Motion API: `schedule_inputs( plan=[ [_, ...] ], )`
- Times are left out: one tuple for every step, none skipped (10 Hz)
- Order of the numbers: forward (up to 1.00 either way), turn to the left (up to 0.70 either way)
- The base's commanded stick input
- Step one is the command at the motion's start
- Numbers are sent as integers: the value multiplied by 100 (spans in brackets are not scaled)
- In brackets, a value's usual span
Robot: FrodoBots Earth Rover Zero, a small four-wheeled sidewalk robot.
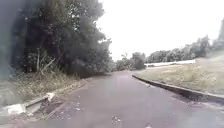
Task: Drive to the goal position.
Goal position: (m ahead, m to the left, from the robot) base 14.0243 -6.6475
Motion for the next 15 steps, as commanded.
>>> schedule_inputs(
  plan=[
    [45,11],
    [45,19],
    [45,27],
    [45,27],
    [45,0],
    [45,0],
    [45,0],
    [45,0],
    [45,0],
    [45,0],
    [45,0],
    [45,0],
    [45,0],
    [45,0],
    [45,0]
  ],
)
